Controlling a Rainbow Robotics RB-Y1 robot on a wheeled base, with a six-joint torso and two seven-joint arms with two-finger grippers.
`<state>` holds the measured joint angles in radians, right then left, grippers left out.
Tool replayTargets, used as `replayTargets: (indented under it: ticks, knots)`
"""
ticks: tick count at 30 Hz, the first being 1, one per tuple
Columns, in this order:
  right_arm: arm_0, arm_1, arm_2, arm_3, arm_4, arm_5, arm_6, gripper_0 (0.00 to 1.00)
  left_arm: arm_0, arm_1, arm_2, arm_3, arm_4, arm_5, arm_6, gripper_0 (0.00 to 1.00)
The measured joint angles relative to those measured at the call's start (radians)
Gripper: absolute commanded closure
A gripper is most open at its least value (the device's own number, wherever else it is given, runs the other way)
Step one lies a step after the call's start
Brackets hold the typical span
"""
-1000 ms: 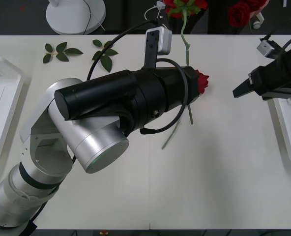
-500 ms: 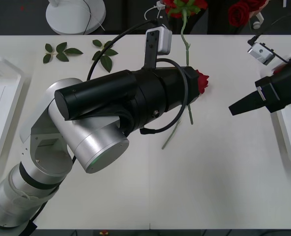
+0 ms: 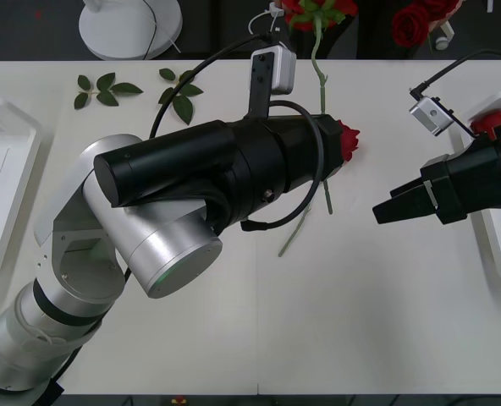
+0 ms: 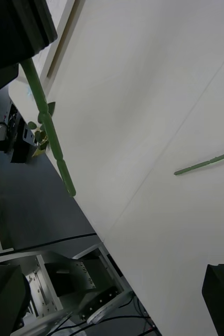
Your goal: Place the red flowers into the right box and the blue flowers into the left box. If a person shows an open palm, hand one flower to the person first, then continue sorting.
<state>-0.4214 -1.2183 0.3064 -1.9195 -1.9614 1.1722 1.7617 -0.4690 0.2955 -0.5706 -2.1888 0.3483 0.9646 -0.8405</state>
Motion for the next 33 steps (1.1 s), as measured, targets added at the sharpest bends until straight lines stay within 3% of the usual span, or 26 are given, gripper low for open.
replayTargets:
  ticks: [19, 25, 27, 29, 33]
  knots:
    - [0.0, 0.152, 0.007, -0.052, 0.126, -0.077, -0.012, 0.01, 0.0, 0.0, 0.0, 0.0, 0.0, 0.0, 0.0, 1.0]
    - [0.0, 0.158, 0.046, -0.067, 0.149, -0.123, -0.015, 0.28, 0.0, 0.0, 0.0, 0.0, 0.0, 0.0, 0.0, 1.0]
    - [0.0, 0.164, 0.049, -0.067, 0.151, -0.123, -0.018, 0.49, 0.0, 0.0, 0.0, 0.0, 0.0, 0.0, 0.0, 1.0]
    - [0.0, 0.17, 0.051, -0.068, 0.152, -0.123, -0.02, 0.6, 0.0, 0.0, 0.0, 0.0, 0.0, 0.0, 0.0, 1.0]
    - [0.0, 0.182, 0.054, -0.068, 0.152, -0.124, -0.036, 0.69, 0.0, 0.0, 0.0, 0.0, 0.0, 0.0, 0.0, 1.0]
